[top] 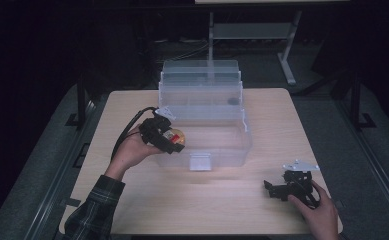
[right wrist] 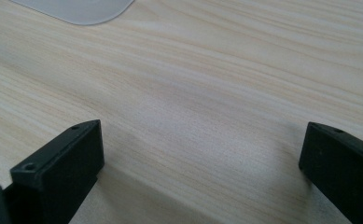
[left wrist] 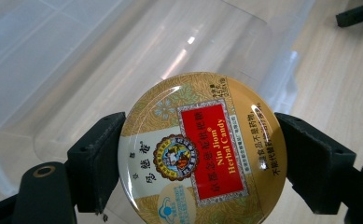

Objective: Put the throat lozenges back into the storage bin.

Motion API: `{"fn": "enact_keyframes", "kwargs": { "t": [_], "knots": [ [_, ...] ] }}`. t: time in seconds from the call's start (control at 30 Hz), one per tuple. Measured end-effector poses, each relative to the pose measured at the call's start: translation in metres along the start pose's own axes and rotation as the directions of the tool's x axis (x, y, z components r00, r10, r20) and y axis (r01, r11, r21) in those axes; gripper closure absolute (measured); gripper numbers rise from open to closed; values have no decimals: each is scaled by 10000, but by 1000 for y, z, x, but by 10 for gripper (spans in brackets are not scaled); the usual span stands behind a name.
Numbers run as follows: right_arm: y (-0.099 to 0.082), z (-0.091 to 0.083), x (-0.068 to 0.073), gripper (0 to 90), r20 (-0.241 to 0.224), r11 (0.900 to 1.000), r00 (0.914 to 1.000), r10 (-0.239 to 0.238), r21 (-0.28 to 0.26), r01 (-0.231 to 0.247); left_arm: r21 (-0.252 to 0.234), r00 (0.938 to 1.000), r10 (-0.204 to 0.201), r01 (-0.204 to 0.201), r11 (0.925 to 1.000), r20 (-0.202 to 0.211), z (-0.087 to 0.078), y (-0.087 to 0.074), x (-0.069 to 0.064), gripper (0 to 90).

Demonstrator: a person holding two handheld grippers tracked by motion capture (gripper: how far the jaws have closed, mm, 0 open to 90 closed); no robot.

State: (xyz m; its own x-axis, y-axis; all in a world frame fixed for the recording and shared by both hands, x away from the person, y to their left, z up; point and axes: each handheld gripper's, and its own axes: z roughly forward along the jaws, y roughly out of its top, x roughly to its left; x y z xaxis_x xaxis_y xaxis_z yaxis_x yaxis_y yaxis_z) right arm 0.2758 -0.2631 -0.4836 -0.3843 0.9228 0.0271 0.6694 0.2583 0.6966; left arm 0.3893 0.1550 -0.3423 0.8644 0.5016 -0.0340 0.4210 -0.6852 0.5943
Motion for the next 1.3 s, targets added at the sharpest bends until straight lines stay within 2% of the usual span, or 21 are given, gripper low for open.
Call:
{"fn": "enact_keyframes", "kwargs": {
  "t": [0.53,1.0,1.3],
  "knots": [
    [0,0,0,0,1,10000,10000,-1,0,1,261,9969,-593,607,9978,-512,3,-8,21,196],
    [0,0,0,0,1,10000,10000,-2,-2,2,514,9939,-735,779,9956,-822,5,-14,31,196],
    [0,0,0,0,4,10000,10000,-5,-4,5,607,9950,-685,730,9955,-727,6,-15,31,195]
  ]
}}
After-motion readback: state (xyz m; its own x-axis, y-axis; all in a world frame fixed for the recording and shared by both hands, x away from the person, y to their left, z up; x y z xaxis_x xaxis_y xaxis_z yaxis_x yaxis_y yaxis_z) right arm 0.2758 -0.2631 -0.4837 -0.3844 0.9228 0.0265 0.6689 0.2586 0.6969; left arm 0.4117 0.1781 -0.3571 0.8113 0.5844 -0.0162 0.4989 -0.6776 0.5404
